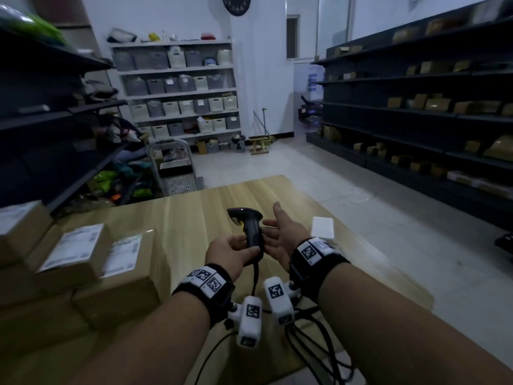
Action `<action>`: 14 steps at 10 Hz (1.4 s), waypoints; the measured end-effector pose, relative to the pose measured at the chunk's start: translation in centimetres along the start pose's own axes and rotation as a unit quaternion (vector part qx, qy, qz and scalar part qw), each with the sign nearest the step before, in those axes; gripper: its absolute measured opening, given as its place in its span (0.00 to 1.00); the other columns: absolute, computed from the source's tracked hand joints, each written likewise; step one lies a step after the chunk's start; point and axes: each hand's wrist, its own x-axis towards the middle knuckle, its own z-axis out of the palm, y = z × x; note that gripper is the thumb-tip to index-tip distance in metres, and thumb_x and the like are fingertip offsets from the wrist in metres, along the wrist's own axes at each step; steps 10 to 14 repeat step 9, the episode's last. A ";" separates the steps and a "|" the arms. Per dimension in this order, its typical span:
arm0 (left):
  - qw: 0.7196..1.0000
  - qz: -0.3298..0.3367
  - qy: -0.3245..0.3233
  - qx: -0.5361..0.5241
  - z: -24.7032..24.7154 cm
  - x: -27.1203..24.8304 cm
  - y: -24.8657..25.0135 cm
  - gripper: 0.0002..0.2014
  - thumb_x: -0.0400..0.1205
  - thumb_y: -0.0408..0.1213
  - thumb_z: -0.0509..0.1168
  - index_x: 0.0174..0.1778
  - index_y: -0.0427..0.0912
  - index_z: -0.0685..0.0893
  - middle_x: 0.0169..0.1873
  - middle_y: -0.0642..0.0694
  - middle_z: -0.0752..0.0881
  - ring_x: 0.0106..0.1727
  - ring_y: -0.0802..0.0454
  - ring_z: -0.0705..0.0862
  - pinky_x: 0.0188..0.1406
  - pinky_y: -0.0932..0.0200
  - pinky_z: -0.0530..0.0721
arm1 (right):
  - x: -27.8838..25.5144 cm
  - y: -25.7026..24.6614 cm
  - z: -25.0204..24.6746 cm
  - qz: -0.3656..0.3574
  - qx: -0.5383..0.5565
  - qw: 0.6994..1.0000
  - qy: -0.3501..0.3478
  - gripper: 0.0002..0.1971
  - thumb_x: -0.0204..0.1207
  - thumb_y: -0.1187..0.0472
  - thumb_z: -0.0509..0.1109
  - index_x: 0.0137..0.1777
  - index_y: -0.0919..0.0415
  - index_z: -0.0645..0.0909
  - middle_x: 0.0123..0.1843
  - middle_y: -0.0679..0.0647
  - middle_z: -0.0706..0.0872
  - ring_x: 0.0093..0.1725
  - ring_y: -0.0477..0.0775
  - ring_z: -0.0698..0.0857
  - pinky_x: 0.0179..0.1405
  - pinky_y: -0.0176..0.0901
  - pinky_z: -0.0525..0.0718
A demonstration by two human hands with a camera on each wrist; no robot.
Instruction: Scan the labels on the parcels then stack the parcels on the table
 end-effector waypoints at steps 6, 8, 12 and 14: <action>0.982 -0.048 -0.025 0.182 0.0 4.2 -3.7 0.18 0.80 0.37 0.84 0.67 0.45 0.96 0.56 0.49 0.98 0.55 0.50 0.95 0.65 0.52 0.91 | 7.5 2.9 0.1 0.062 -0.102 0.993 -0.018 0.35 0.84 0.26 0.62 0.62 0.60 0.85 0.69 0.68 0.91 0.69 0.69 0.91 0.75 0.68 0.87; 0.980 -0.071 -0.050 0.176 -0.2 3.9 -3.1 0.19 0.80 0.37 0.84 0.68 0.43 0.94 0.50 0.48 0.94 0.56 0.47 0.94 0.65 0.50 0.92 | 7.1 2.3 0.0 0.034 -0.099 0.994 0.022 0.30 0.85 0.30 0.66 0.60 0.60 0.87 0.72 0.66 0.84 0.71 0.64 0.86 0.73 0.57 0.87; 0.987 -0.089 -0.026 0.133 -0.7 3.9 -3.0 0.22 0.78 0.41 0.86 0.68 0.41 0.94 0.55 0.46 0.96 0.57 0.47 0.94 0.67 0.47 0.92 | 6.1 1.5 -0.3 -0.005 -0.117 0.992 0.050 0.30 0.84 0.31 0.68 0.64 0.60 0.88 0.72 0.63 0.86 0.73 0.63 0.86 0.75 0.58 0.85; 0.987 -0.089 -0.026 0.133 -0.7 3.9 -3.0 0.22 0.78 0.41 0.86 0.68 0.41 0.94 0.55 0.46 0.96 0.57 0.47 0.94 0.67 0.47 0.92 | 6.1 1.5 -0.3 -0.005 -0.117 0.992 0.050 0.30 0.84 0.31 0.68 0.64 0.60 0.88 0.72 0.63 0.86 0.73 0.63 0.86 0.75 0.58 0.85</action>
